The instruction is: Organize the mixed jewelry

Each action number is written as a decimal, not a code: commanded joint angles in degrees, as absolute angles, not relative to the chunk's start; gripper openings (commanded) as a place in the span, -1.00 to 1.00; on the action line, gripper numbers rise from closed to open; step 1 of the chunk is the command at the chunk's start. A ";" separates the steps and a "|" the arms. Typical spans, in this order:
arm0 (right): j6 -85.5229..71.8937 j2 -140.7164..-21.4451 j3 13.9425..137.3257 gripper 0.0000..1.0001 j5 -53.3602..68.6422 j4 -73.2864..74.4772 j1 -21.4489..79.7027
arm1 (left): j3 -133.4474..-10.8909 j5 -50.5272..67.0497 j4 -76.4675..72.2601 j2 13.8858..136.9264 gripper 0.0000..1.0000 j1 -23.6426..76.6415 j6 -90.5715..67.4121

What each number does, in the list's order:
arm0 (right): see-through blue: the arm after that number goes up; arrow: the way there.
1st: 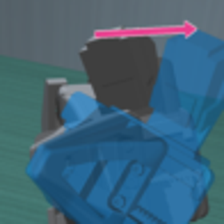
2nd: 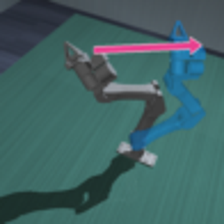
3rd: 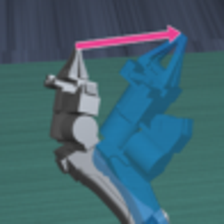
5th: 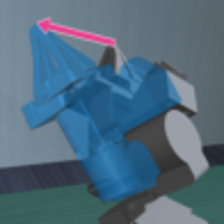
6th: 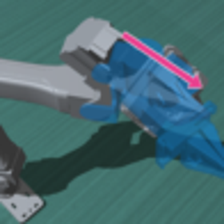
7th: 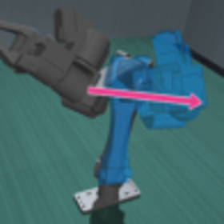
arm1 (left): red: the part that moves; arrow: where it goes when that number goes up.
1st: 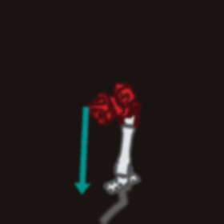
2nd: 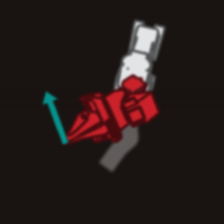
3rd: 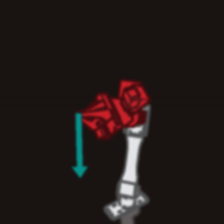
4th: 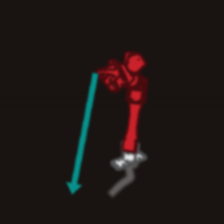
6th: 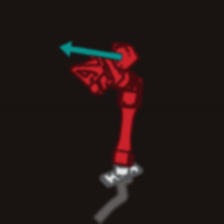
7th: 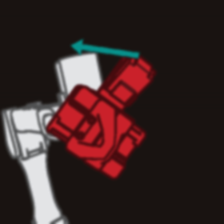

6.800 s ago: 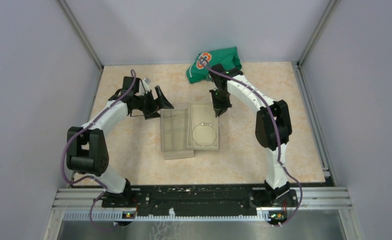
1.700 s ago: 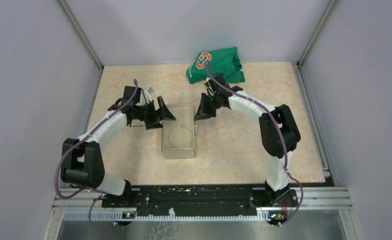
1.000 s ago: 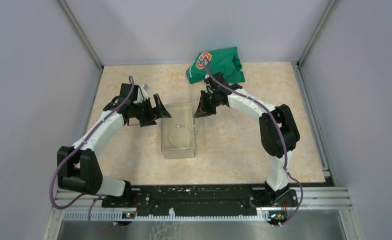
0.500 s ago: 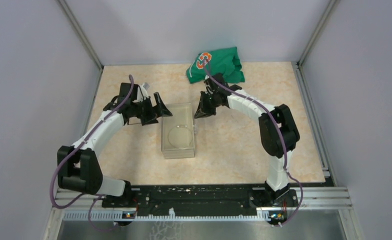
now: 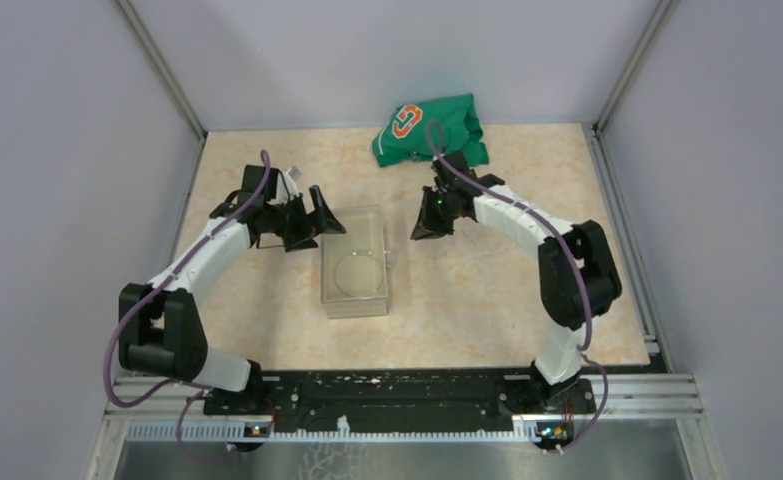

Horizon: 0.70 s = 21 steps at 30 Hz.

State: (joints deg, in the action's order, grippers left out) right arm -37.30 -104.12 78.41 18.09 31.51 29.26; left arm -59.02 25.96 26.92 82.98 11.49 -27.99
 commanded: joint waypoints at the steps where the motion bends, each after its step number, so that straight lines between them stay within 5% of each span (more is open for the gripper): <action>1: -34.30 -96.46 74.39 -0.81 15.14 31.20 29.26 | -59.51 27.49 28.01 81.15 0.97 11.34 -27.32; 10: -31.06 -93.62 67.83 -0.84 19.59 28.47 36.65 | -57.22 30.14 28.10 80.47 0.97 11.43 -27.06; 21: -26.48 -102.47 76.58 -0.90 27.20 28.46 40.99 | -57.23 32.31 26.30 82.20 0.97 11.69 -27.89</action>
State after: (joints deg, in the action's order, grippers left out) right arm -28.91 -100.60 72.55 23.88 30.26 40.51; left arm -57.23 30.20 27.40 82.02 11.49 -27.38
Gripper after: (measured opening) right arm 0.050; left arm 0.986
